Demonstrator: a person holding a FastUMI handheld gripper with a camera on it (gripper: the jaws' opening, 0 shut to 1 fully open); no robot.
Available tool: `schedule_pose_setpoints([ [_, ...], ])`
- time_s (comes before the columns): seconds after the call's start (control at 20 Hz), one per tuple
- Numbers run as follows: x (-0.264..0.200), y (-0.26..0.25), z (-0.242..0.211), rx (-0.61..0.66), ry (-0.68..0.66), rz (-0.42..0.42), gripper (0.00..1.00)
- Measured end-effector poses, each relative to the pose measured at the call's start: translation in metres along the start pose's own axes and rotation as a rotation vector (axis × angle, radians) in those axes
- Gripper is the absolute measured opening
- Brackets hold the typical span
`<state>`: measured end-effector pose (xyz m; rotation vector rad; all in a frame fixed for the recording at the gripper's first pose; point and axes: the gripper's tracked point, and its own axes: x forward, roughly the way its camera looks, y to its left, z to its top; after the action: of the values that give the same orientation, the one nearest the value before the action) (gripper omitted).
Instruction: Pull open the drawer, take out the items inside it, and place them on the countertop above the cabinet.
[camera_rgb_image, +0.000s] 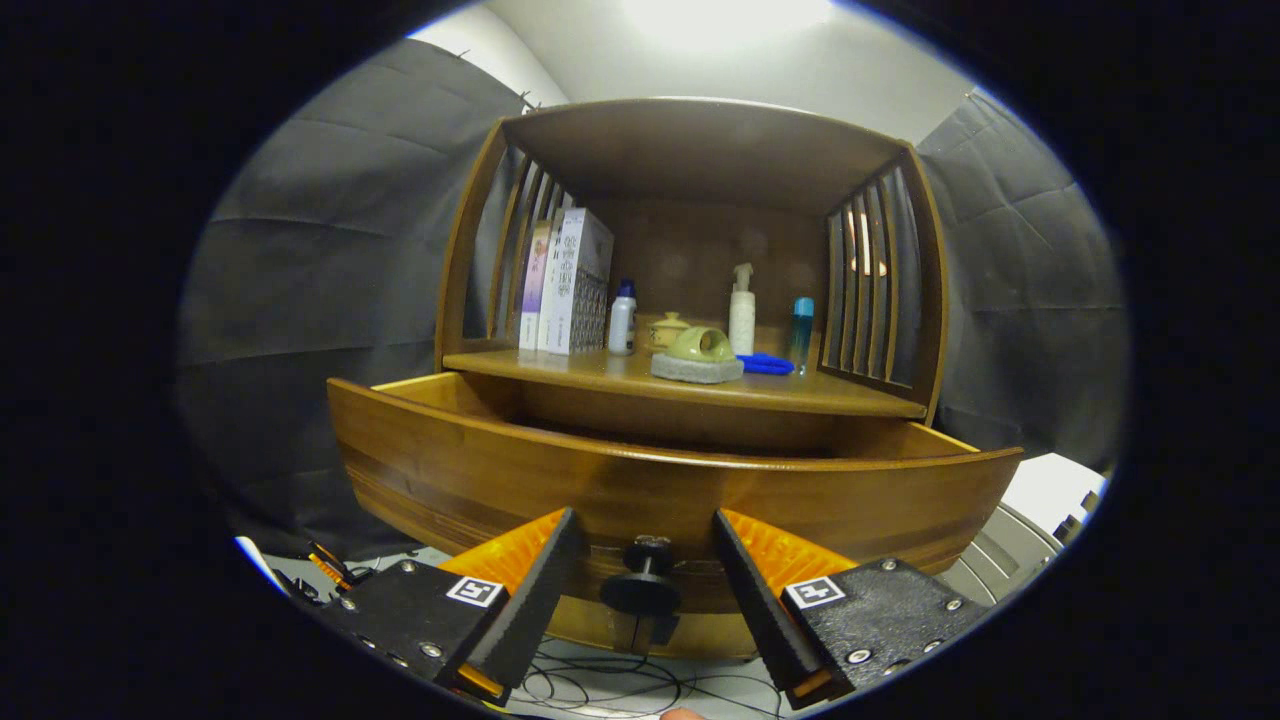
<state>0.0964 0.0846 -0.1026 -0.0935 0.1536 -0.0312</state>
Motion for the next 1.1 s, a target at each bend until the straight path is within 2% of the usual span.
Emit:
schedule_pose_setpoints([
  [0.55,0.032,-0.002,0.007,0.028,0.016,-0.036,0.88],
  [1.1,0.068,-0.006,0.011,-0.002,0.013,-0.073,0.88],
])
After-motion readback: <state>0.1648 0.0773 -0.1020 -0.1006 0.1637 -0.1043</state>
